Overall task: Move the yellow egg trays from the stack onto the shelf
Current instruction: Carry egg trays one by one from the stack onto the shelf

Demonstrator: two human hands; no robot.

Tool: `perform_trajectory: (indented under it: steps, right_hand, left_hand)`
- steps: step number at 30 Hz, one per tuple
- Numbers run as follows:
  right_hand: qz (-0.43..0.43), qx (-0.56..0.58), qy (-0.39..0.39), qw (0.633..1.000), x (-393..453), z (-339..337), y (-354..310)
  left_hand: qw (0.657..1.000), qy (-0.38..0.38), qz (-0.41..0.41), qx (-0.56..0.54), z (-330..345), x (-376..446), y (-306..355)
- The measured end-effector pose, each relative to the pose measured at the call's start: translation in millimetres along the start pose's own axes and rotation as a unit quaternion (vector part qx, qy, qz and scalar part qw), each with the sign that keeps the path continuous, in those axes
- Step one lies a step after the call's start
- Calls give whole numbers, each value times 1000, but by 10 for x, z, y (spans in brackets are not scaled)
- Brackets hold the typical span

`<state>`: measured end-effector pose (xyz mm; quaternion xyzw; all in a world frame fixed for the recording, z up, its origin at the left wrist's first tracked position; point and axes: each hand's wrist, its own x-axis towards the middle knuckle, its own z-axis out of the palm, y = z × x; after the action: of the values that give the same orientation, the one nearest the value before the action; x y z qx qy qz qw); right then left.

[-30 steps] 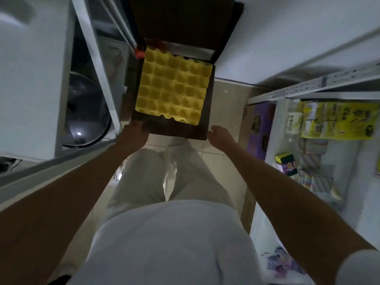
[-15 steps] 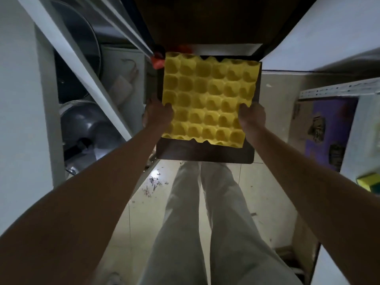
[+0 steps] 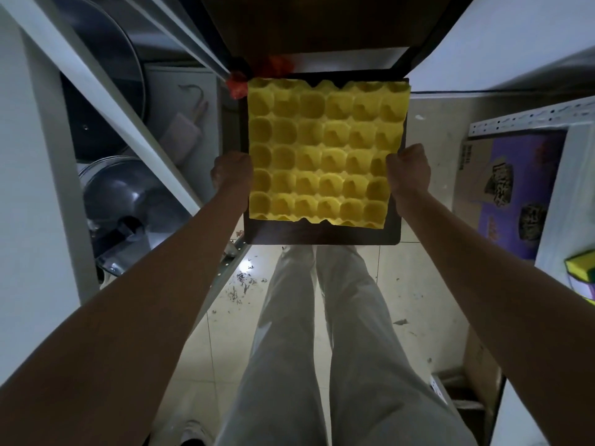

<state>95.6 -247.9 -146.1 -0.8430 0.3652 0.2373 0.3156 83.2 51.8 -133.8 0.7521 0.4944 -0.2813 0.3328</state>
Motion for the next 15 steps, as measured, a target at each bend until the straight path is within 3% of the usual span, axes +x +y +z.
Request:
perform_trajectory:
  steps: [7,11,15]
  right_hand:
    - [-97,-61,-3,993,19,-7,34]
    - [-99,-92,16,991,-12,-2,-11]
    - [-123,-99,32,987,-99,-23,-48]
  left_hand:
    - [999,31,1,44,-89,14,-58]
    - [993,49,86,58,-51,-31,-43]
    - [989,59,99,94,-63,32,-102]
